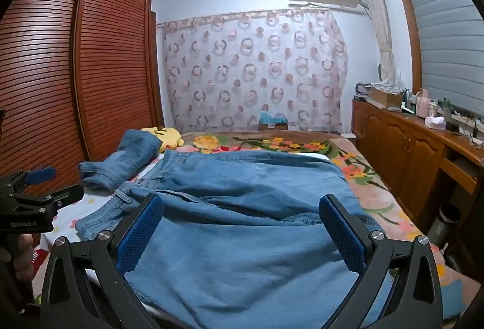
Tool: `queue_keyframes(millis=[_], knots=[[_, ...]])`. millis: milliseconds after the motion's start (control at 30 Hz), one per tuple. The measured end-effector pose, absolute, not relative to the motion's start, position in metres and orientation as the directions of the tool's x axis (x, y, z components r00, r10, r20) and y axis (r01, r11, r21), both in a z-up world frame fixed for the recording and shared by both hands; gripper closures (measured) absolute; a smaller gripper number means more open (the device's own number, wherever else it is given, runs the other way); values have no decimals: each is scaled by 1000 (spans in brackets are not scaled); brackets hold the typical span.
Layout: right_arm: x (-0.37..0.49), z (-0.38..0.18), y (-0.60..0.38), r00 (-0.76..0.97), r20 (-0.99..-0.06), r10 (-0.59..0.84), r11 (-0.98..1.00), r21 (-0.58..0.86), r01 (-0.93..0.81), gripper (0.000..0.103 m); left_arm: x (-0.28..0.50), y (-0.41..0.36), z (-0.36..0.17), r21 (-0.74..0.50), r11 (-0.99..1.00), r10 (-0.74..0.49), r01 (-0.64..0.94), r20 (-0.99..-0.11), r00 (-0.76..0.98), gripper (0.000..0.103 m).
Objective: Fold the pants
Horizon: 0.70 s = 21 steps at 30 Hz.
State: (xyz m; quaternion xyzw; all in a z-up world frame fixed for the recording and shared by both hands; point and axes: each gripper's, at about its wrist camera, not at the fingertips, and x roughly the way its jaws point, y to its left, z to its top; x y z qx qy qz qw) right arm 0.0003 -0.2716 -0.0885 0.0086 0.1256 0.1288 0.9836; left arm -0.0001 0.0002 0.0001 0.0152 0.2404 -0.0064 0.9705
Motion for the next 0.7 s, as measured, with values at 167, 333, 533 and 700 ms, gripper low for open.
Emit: queue_keyframes(millis=[167,333,533,700], knots=[[0,-89,-272,935,-249,253,967,50,-249,0,0,1,0,31,999,0,15,-459,889,0],[0,-89,-272,934,-251,255,967,51,-250,0,0,1,0,32,999,1,15,-455,890,0],[1,-89,-272,933,-254,256,967,51,-251,0,0,1,0,33,999,3,14,-455,890,0],[1,-89,-272,933,-254,256,967,51,-251,0,0,1,0,32,999,2,14,-455,891,0]])
